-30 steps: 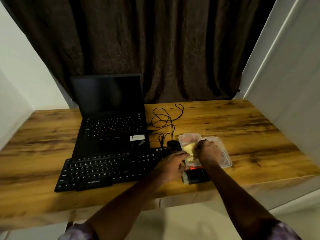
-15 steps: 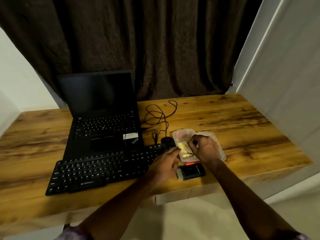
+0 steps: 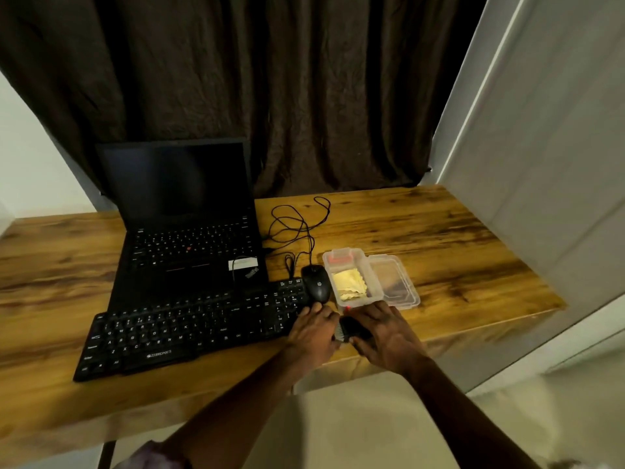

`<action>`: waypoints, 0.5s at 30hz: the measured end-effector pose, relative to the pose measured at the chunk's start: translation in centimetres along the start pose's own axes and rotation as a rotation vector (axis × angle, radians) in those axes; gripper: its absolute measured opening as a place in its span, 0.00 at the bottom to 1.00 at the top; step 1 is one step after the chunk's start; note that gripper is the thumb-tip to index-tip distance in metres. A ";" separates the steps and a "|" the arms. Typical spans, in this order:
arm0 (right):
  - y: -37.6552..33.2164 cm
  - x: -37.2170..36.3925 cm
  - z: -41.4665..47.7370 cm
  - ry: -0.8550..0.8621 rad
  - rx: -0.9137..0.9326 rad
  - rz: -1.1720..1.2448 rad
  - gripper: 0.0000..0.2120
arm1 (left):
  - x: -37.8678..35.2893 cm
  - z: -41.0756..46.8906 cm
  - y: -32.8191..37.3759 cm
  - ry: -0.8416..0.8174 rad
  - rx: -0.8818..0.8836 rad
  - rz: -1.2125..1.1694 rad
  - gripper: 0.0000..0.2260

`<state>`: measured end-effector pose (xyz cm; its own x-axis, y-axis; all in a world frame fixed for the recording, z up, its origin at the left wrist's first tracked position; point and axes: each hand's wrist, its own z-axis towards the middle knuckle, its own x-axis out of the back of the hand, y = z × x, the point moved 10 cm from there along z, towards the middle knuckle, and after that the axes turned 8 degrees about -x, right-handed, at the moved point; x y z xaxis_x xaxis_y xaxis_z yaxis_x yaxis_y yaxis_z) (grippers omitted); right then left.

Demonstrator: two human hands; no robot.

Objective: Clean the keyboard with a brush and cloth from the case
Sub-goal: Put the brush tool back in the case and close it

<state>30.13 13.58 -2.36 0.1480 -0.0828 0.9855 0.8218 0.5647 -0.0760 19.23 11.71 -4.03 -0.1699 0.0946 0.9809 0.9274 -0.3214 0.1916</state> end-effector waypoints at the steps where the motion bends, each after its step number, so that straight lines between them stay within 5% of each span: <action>1: -0.1 -0.3 0.0 -0.034 0.005 -0.024 0.32 | 0.1 0.0 0.0 0.004 0.004 0.002 0.24; 10: -0.6 -1.9 -0.7 -0.066 0.021 0.073 0.30 | 0.6 -1.3 -0.9 0.032 -0.054 -0.123 0.21; 15: -1.2 0.8 -1.1 0.086 -0.036 0.373 0.26 | 2.4 -1.8 -2.7 0.046 0.064 -0.527 0.24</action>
<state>29.88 11.94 -1.65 0.4846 0.0533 0.8731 0.7216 0.5399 -0.4334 15.67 11.13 -2.13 -0.6312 0.1858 0.7530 0.7307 -0.1829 0.6577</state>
